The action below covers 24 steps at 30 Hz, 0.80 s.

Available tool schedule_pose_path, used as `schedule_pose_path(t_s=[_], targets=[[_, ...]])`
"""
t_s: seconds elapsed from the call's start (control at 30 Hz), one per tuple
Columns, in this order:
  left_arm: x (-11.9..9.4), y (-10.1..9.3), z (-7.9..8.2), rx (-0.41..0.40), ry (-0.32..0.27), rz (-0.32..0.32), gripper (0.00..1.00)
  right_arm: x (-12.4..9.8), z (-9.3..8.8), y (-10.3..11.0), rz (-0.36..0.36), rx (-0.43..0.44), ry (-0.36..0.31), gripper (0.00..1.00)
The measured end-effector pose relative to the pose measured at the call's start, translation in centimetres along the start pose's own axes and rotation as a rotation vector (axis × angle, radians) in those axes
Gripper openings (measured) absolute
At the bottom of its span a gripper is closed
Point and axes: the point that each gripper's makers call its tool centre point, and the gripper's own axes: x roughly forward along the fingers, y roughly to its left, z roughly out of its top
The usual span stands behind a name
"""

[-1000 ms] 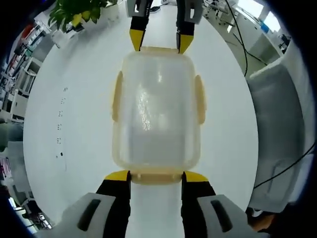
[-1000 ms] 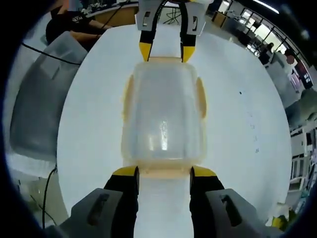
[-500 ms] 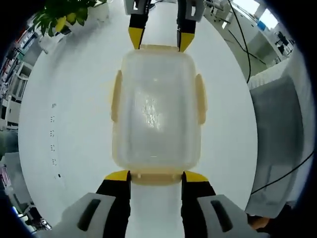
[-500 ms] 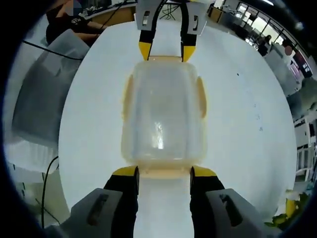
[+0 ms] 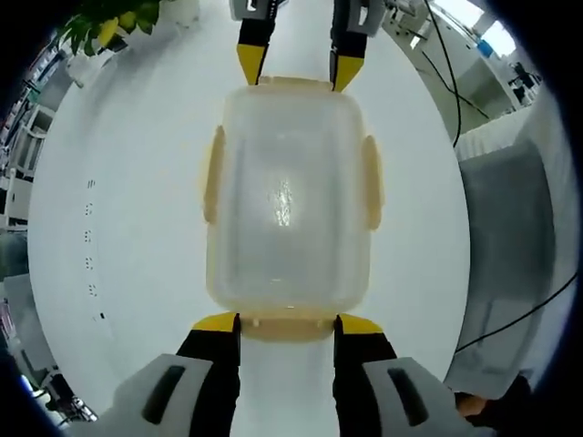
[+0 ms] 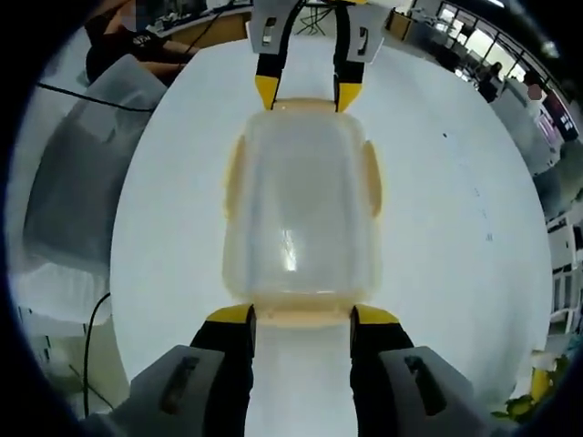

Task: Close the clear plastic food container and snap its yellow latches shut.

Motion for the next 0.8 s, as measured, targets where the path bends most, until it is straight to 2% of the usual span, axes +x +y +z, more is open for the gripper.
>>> schedule_pose_path(t_s=[0.27,0.43,0.53,0.6,0.7,0.8], targets=[[0.1,0.0,0.3,0.048,0.028,0.018,0.34,0.3,-0.4,0.2,0.014,0.018,0.013,0.38],[0.3,0.0,0.0,0.059,0.057,0.029,0.34,0.1,-0.3,0.2,0.012,0.024,0.003,0.39],[0.5,0.0,-0.1,0.065,0.053,0.035,0.34,0.1,-0.4,0.0,0.018,0.049,-0.016,0.39],[0.5,0.1,-0.1,0.038,0.036,0.034,0.35,0.2,-0.7,0.1,0.020,0.053,-0.024,0.38],[0.4,0.1,-0.4,-0.031,0.014,0.032,0.35,0.7,-2.3,0.2,0.017,0.051,0.033,0.34],[0.6,-0.2,-0.8,-0.112,-0.019,0.023,0.33,0.9,-3.5,0.3,0.020,0.108,0.049,0.38]])
